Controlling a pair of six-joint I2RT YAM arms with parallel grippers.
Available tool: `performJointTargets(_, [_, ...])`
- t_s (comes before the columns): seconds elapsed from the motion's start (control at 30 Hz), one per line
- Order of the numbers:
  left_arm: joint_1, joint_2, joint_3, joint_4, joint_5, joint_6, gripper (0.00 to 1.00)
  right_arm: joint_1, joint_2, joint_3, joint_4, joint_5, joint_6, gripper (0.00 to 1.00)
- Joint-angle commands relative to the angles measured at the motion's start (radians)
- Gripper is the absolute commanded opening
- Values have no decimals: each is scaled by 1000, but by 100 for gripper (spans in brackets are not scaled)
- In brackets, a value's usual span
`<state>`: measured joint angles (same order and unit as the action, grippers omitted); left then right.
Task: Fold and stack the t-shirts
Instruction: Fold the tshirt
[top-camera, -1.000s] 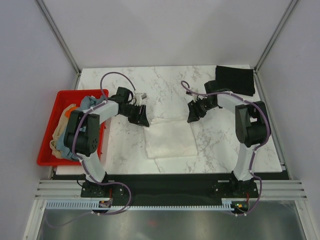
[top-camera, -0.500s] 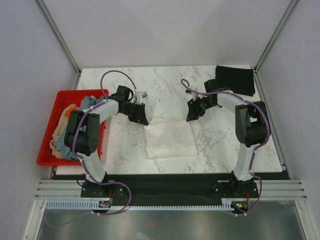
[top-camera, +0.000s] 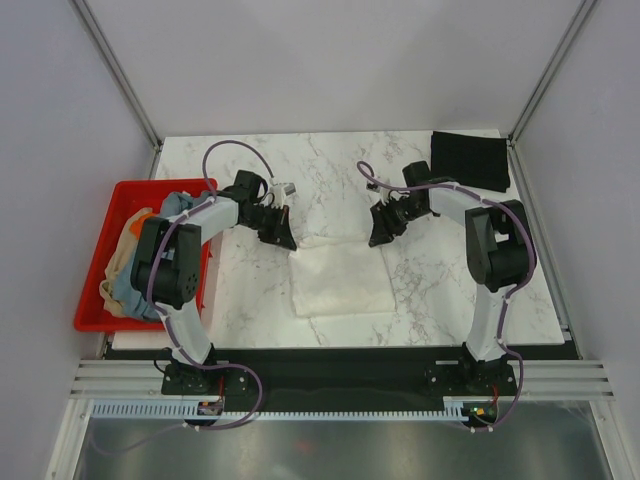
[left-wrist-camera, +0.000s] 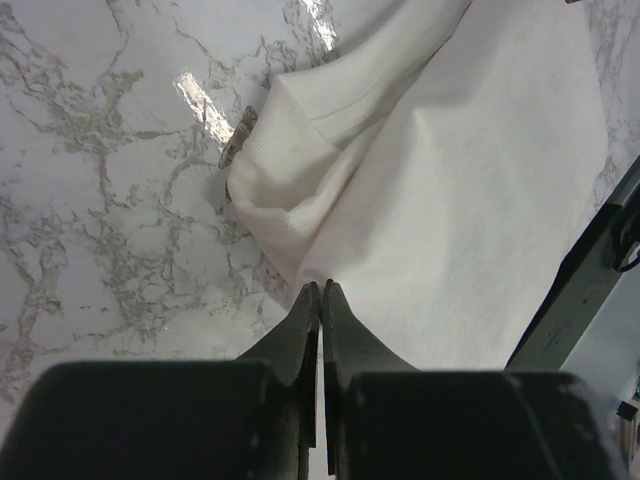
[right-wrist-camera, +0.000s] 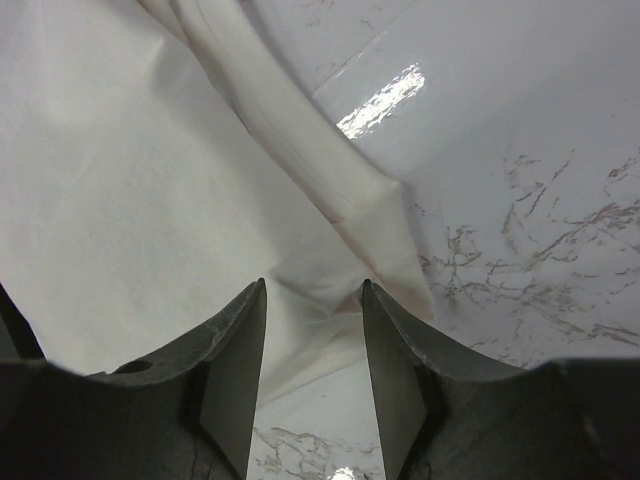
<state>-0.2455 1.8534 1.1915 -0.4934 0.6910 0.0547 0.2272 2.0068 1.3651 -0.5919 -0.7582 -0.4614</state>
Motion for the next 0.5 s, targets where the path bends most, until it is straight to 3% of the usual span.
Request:
performJointTargets(0.0, [-3, 12, 40, -4, 41, 24, 2, 4, 10, 43, 9, -27, -8, 51])
performJointTargets(0.13, [-3, 15, 45, -5, 35, 17, 2, 6, 18, 49, 12, -15, -3, 44])
performJointTargets(0.23, [-3, 10, 51, -4, 27, 2, 2, 8, -14, 29, 39, 19, 26, 4])
performJointTargets(0.27, [-6, 6, 53, -4, 21, -7, 2, 8, -32, 17, 82, 26, 38, 0])
performJointTargets(0.47, [-41, -59, 65, -5, -74, -36, 2, 18, -221, -125, 263, 83, 164, 0])
